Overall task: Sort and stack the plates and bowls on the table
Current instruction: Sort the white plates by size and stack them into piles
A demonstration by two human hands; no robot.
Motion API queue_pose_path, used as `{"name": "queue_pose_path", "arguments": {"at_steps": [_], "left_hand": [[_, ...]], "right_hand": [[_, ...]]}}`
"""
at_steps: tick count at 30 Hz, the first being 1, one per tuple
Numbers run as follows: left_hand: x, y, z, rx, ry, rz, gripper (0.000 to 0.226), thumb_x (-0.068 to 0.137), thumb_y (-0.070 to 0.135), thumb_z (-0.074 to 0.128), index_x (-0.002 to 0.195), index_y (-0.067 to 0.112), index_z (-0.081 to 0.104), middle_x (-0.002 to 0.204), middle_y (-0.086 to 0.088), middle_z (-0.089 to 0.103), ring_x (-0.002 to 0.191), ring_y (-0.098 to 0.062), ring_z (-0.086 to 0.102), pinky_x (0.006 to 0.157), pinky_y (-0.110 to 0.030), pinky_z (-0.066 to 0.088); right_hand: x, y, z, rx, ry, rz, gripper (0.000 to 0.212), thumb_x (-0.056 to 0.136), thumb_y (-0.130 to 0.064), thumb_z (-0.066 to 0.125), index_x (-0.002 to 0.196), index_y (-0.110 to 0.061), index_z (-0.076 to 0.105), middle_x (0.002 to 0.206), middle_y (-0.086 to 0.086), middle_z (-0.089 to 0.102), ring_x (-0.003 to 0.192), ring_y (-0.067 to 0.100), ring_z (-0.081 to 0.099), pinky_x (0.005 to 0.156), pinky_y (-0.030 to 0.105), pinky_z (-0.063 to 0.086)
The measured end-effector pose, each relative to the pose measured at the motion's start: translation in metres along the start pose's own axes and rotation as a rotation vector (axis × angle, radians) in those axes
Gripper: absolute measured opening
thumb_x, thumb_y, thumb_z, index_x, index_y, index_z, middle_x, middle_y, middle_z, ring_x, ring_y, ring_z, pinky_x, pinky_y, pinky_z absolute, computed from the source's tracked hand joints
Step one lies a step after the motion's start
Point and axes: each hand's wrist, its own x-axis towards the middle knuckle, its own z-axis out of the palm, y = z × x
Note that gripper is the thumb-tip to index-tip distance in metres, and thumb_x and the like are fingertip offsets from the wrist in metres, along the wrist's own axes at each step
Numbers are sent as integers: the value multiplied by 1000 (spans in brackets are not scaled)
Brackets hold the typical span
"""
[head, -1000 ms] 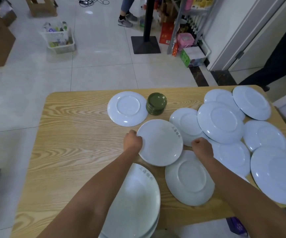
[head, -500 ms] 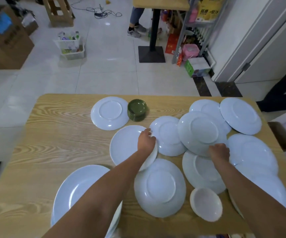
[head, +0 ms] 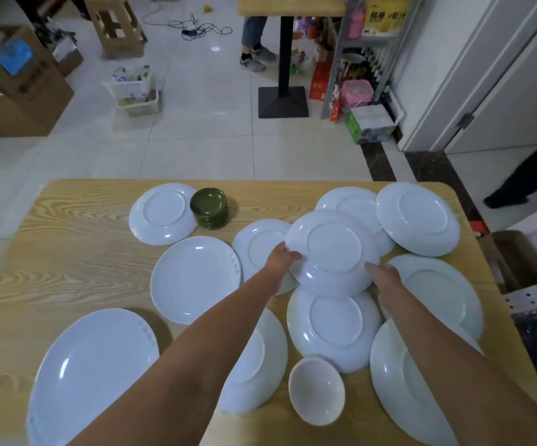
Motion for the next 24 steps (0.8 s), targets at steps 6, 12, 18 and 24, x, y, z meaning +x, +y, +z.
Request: {"name": "queue_pose_path", "arguments": {"at_steps": [6, 12, 18, 24], "left_hand": [[-5, 10, 3, -288, 89, -147, 17, 82, 9, 62, 98, 12, 58, 100, -1, 52, 87, -18, 48, 78, -23, 40], [-9, 13, 12, -527, 116, -216, 20, 86, 13, 61, 104, 9, 54, 91, -4, 47, 63, -16, 42, 56, -25, 43], [-22, 29, 14, -763, 47, -312, 22, 90, 35, 56, 82, 15, 54, 93, -4, 53, 90, -23, 52, 75, -39, 52], [-48, 28, -8, -626, 54, -117, 8, 94, 6, 49, 90, 6, 55, 93, -7, 45, 98, -28, 48, 77, -44, 56]], "right_hand": [[0, 2, -7, 188, -100, 67, 21, 89, 0, 61, 110, 0, 61, 113, 15, 61, 96, 31, 61, 80, 40, 51], [-6, -14, -35, 314, -246, 20, 20, 90, -4, 59, 103, -19, 60, 92, -5, 62, 81, 9, 56, 64, 23, 43], [-21, -44, -38, 565, -282, -34, 17, 97, -17, 47, 99, -25, 62, 83, -12, 63, 78, 5, 51, 71, 17, 38], [-50, -53, -17, 853, -369, 40, 17, 96, -31, 47, 90, -17, 56, 88, -3, 56, 89, 13, 55, 100, 27, 37]]}}
